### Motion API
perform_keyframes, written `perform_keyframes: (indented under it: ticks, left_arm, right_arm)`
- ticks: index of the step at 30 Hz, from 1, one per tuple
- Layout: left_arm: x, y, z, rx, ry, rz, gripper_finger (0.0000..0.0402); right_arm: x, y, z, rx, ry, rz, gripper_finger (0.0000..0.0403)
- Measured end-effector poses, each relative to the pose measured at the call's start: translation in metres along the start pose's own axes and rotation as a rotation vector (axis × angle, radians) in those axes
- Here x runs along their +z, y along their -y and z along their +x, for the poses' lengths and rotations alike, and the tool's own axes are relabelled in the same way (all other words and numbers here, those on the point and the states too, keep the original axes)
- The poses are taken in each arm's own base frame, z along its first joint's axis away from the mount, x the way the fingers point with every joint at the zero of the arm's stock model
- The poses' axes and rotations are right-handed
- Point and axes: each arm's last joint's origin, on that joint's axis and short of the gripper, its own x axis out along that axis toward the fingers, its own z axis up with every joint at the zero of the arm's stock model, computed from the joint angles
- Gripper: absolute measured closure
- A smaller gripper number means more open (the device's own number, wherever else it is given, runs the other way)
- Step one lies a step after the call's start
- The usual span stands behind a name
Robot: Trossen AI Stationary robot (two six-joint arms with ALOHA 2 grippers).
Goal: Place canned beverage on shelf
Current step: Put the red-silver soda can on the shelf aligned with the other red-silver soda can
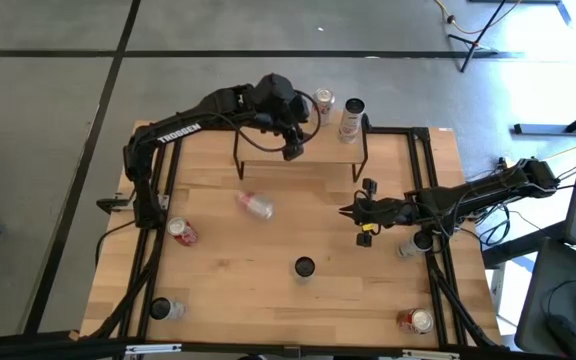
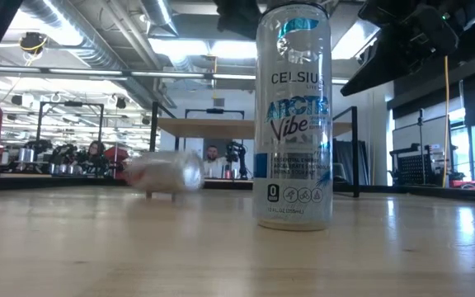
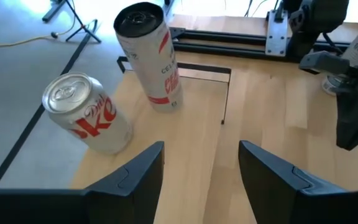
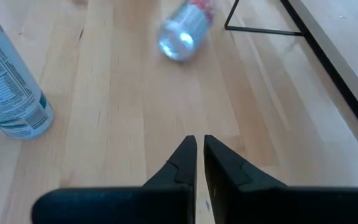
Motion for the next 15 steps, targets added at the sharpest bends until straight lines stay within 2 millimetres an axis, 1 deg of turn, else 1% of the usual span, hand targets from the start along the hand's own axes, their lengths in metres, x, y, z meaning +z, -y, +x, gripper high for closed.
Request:
perform_keyframes:
  ticks: [4,8,10,12,15]
  left_arm:
    - [-0.002,0.003,0.0,-0.005,-0.02,-0.007,0.021]
    - [-0.01,0.016,-0.001,-0.041,-0.119,0.017,0.021]
    - [-0.016,0.027,-0.004,-0.068,-0.19,0.037,0.021]
    - [-0.021,0.043,-0.006,-0.1,-0.25,0.042,0.021]
    - [-0.028,0.075,-0.01,-0.151,-0.309,0.061,0.021]
  right_arm:
    - [0.0,0.0,0.0,0.0,0.0,0.005,0.0384]
    - [0.0,0.0,0.0,0.001,-0.002,0.009,0.0384]
    - [-0.001,-0.001,0.002,0.012,-0.009,0.007,0.0384]
    - [-0.001,-0.002,0.004,0.027,-0.018,0.004,0.0384]
    - [-0.003,-0.004,0.007,0.028,-0.035,-0.002,0.0384]
